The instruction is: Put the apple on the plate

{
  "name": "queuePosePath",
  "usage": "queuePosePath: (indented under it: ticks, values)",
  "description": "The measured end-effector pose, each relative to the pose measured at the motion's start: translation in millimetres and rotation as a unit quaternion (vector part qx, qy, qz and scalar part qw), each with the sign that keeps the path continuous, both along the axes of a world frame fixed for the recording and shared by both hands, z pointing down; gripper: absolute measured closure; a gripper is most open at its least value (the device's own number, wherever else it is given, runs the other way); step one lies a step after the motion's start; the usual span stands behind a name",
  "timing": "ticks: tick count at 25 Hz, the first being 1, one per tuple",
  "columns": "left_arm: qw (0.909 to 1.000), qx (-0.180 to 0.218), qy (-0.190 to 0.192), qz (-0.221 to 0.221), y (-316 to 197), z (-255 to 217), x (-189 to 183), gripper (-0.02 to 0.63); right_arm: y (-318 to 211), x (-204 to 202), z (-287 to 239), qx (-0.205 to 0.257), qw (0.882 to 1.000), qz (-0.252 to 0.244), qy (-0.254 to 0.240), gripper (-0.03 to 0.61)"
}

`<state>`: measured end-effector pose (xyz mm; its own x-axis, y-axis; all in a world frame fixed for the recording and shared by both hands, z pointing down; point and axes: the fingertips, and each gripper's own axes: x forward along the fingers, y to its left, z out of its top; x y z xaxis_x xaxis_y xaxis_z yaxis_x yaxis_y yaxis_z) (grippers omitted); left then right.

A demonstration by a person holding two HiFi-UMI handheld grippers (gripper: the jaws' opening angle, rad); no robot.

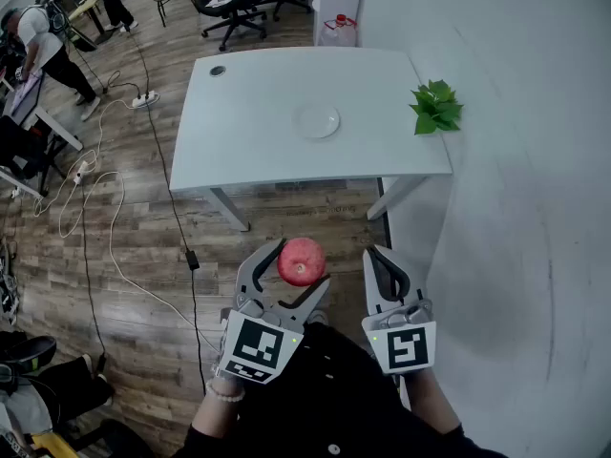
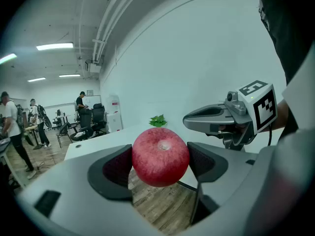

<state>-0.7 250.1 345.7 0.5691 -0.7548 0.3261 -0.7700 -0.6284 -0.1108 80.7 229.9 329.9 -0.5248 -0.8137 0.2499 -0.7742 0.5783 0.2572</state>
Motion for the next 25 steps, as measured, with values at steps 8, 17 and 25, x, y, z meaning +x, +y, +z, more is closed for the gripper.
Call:
queuePosePath:
  ticks: [8,17,25]
  values:
    - [1.0000,0.000,-0.004,-0.001,-2.3,0.2,1.6,0.253,-3.7,0.7,-0.4,-0.002,1.000,-0.002,-0.003,0.537]
    - [1.0000,0.002,-0.007,-0.005,1.0,-1.1,1.7,0.253,-0.1,1.6,-2.6,0.006,1.000,-0.005,-0.005,0.537]
    - [0.9997,0.014,-0.001,-0.022,-1.7,-10.9,15.5,0.253,5.7,20.4,-7.2,0.015,1.000,-0.006,0.004,0.535]
